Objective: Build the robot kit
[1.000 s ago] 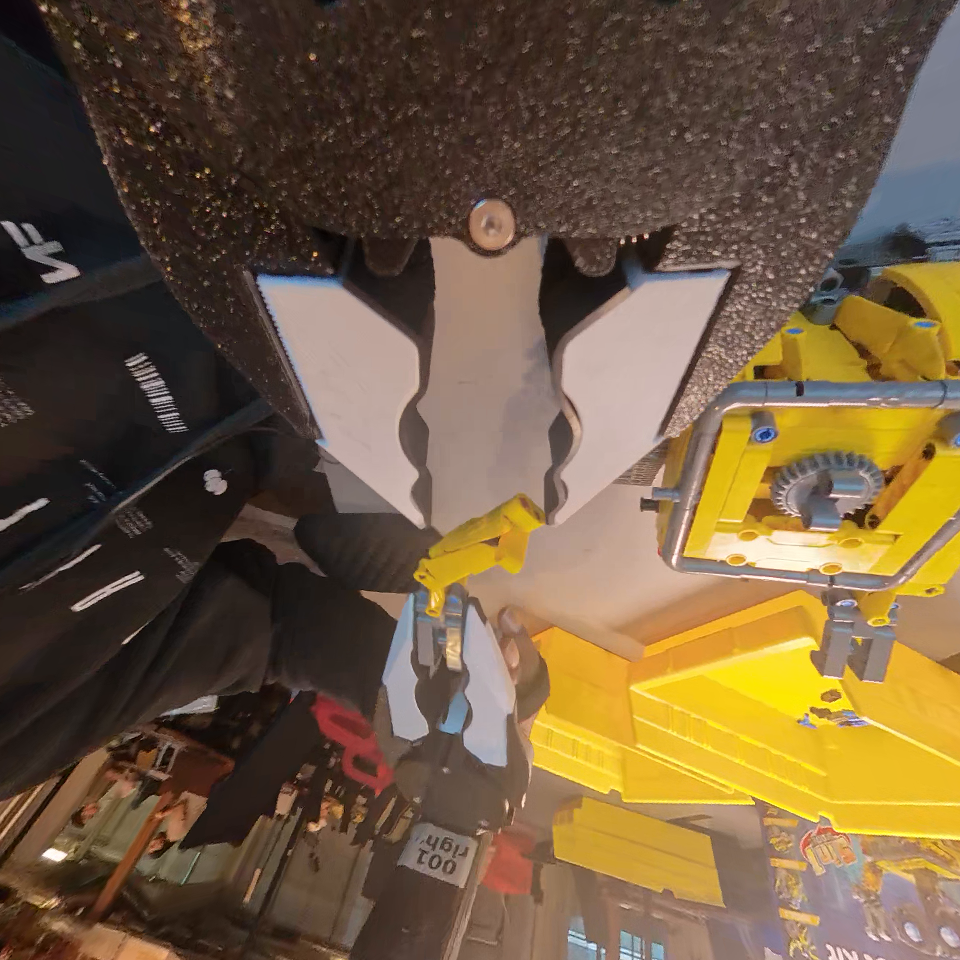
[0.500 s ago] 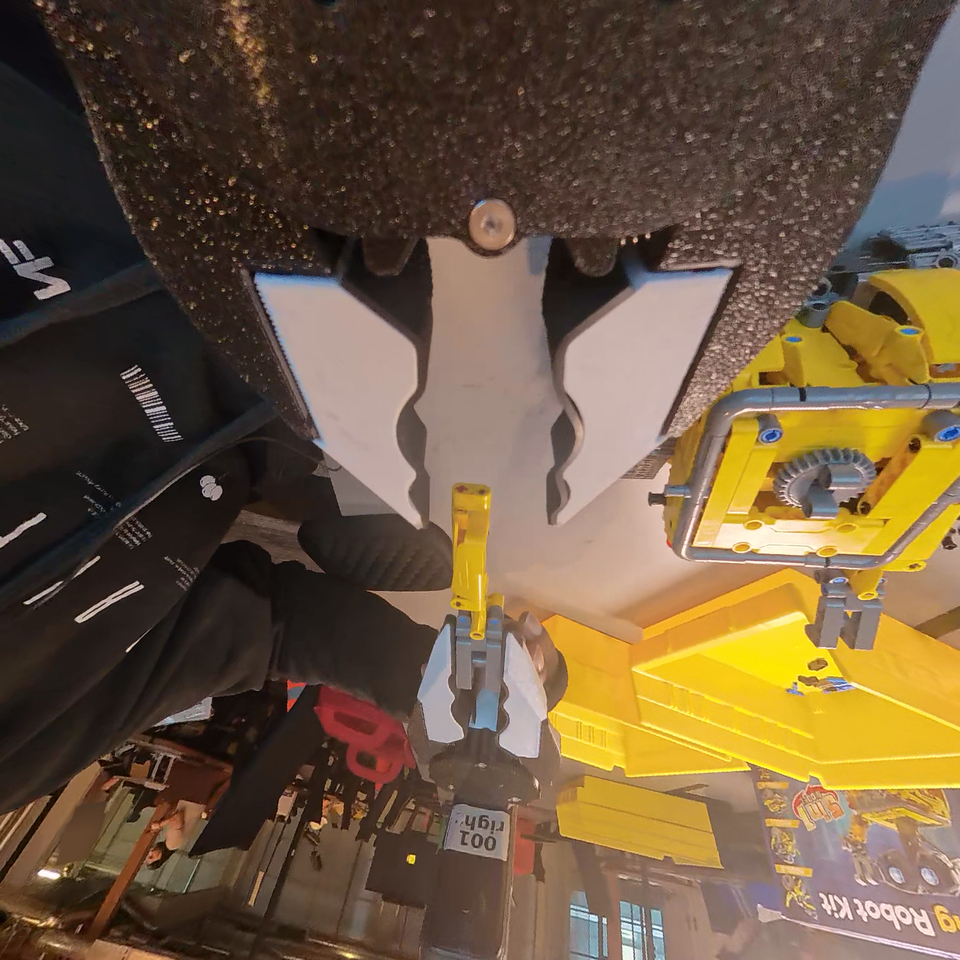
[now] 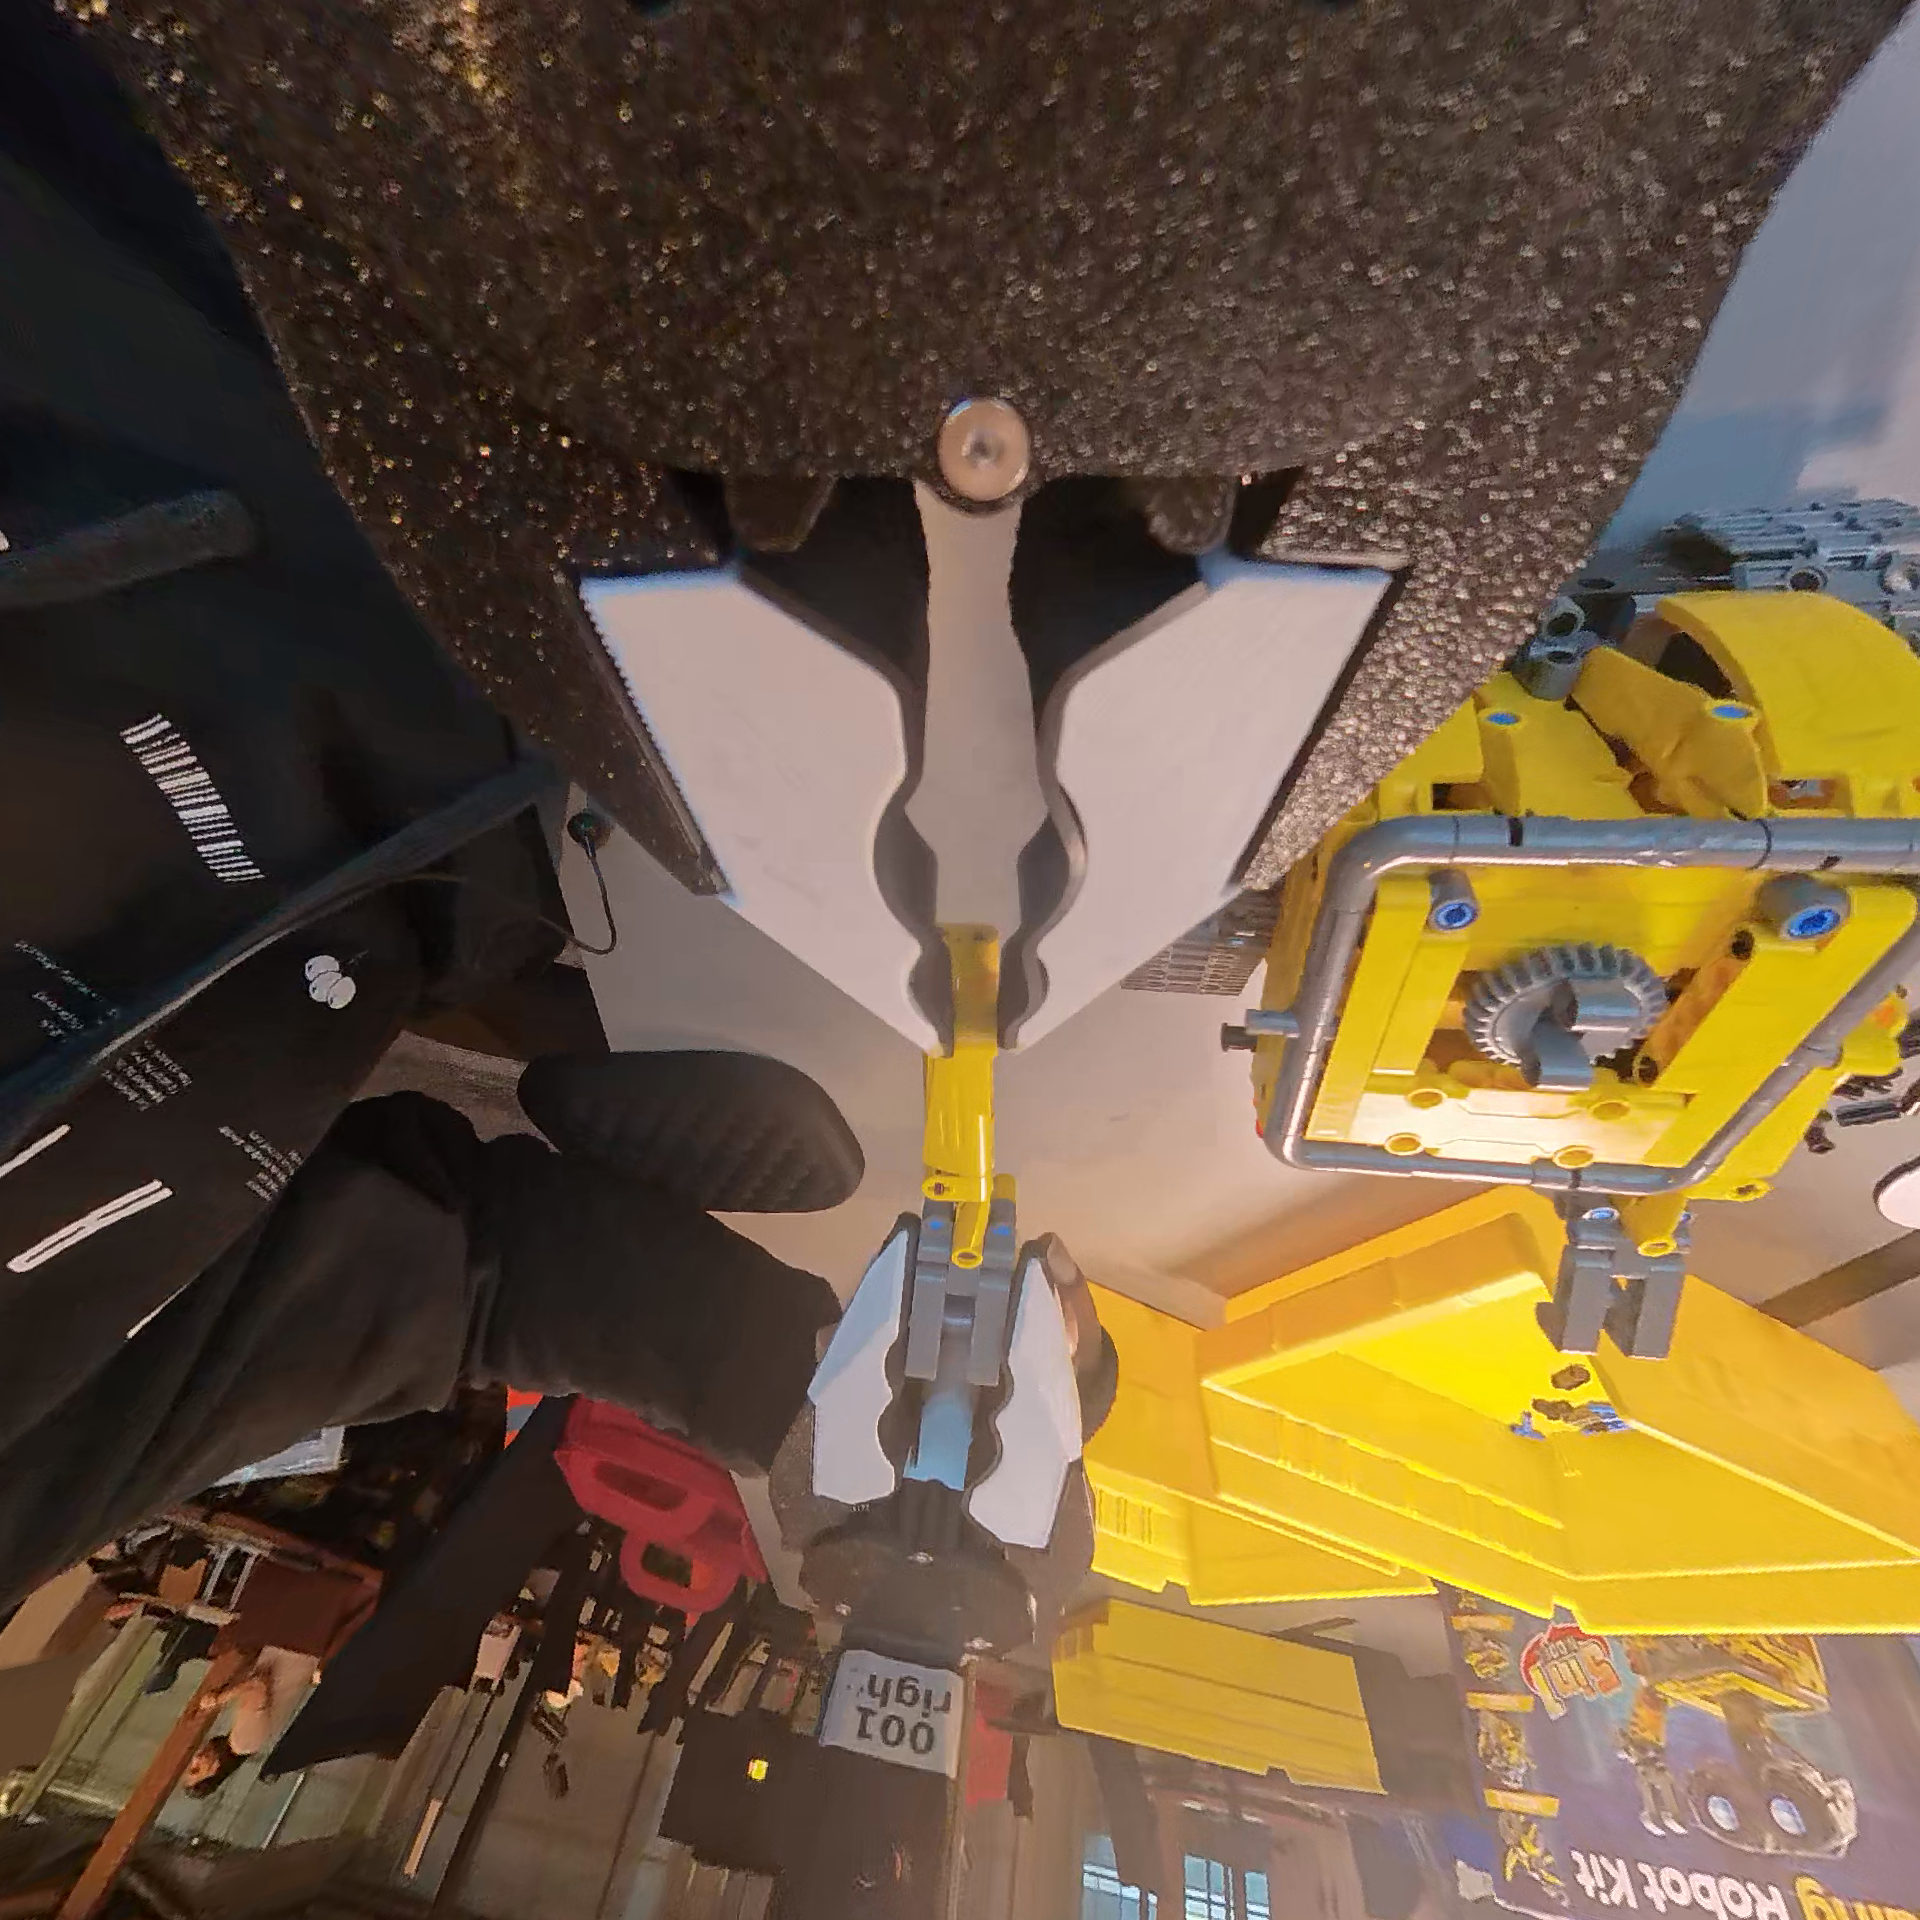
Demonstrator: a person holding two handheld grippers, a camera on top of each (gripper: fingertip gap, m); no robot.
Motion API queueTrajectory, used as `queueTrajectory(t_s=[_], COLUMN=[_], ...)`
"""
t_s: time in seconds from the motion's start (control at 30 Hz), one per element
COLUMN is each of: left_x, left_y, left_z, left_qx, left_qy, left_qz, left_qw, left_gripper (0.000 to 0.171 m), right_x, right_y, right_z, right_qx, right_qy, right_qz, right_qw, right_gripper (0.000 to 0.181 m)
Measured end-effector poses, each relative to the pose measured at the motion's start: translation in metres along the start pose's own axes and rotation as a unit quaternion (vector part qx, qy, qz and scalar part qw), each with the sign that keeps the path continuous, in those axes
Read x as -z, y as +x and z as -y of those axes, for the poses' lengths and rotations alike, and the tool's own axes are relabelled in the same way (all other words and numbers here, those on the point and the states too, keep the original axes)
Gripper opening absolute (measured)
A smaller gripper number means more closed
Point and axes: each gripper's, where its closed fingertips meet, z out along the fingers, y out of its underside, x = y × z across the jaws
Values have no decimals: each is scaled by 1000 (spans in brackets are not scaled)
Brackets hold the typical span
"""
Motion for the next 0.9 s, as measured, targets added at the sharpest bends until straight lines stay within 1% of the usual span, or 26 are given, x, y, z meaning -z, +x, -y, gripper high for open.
queueTrajectory(t_s=[0.13,0.27,0.47,0.57,0.7,0.73,0.83,0.9], left_x=[1,1,0,-3,-6,-6,-2,1], left_y=[-4,-13,-26,-33,-35,-35,-38,-39], left_z=[1,-1,3,9,12,12,12,13], left_qx=[-11,-20,-52,-65,-75,-75,-80,-73], left_qy=[2,-4,-29,-28,-18,-15,-11,-4], left_qz=[9,27,47,54,56,58,74,77], left_qw=[1000,999,997,996,995,995,994,994], left_gripper=[7,7,7,7,7,7,7,7], right_x=[-1,4,2,-13,-36,-41,-51,-55], right_y=[6,21,32,29,36,36,37,36], right_z=[-1,-3,27,36,20,15,13,13], right_qx=[5,38,128,152,172,174,176,174], right_qy=[-8,-51,-94,-111,-183,-195,-199,-198], right_qz=[-14,-60,-118,-106,-97,-91,-76,-67], right_qw=[1000,996,980,976,963,961,961,962], right_gripper=[27,34,42,40,36,31,19,16])
